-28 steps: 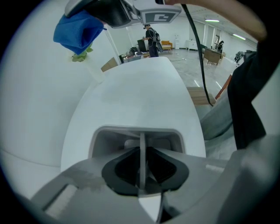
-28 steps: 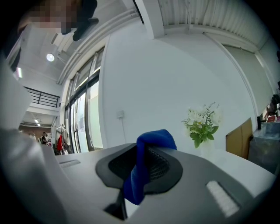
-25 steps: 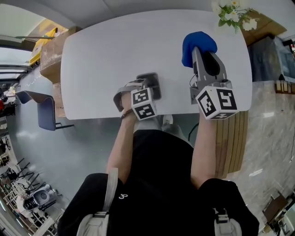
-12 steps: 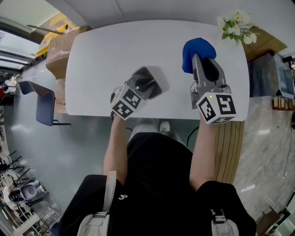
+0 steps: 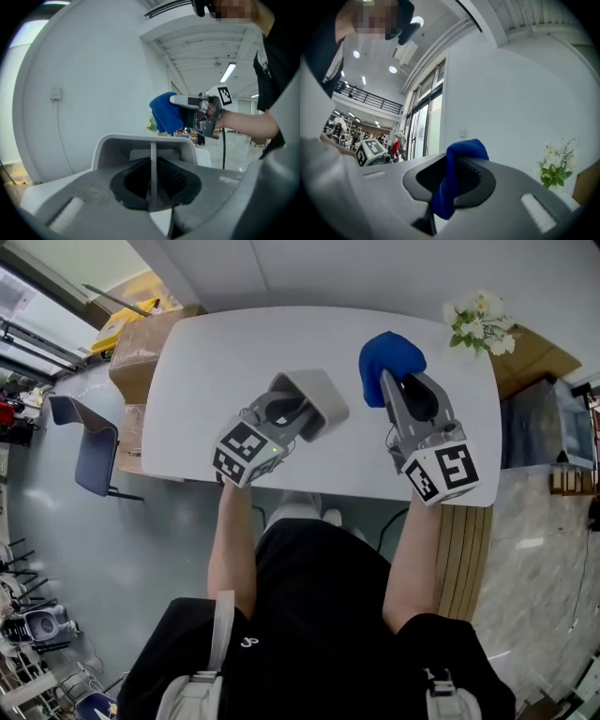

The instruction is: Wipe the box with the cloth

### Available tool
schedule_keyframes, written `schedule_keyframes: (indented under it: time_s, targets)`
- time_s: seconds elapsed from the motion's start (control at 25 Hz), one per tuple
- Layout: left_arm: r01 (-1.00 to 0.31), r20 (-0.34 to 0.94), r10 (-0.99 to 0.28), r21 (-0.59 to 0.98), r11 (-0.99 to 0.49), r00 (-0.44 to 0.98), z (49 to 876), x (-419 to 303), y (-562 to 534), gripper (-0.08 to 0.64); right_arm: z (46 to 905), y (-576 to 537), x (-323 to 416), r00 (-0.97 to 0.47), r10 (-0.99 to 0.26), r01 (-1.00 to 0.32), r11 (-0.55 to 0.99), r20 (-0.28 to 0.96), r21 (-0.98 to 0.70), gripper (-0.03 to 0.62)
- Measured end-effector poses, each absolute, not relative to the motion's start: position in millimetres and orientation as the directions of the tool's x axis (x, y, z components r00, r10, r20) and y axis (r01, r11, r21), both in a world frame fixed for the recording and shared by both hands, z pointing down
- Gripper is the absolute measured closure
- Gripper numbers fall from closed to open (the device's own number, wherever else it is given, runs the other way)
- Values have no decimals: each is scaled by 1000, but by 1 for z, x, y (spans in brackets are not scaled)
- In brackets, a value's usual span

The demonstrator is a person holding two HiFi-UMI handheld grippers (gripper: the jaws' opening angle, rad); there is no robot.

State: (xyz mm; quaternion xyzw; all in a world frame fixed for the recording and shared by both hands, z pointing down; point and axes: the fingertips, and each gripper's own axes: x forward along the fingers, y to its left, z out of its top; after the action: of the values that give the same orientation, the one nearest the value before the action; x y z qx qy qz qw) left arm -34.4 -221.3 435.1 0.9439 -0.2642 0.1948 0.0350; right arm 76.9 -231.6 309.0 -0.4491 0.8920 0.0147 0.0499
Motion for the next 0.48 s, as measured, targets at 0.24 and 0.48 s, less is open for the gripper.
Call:
schedule_keyframes:
  time_s: [0.24, 0.48]
  targets:
    - [-521, 321, -497, -14, -854, 806, 412, -33, -218, 512, 305, -206, 42, -752, -656, -659, 747, -60, 90, 543]
    - [-495, 302, -482, -38, -868, 823, 399, -27, -211, 512, 310, -178, 10, -869, -494, -489, 861, 1, 137, 543]
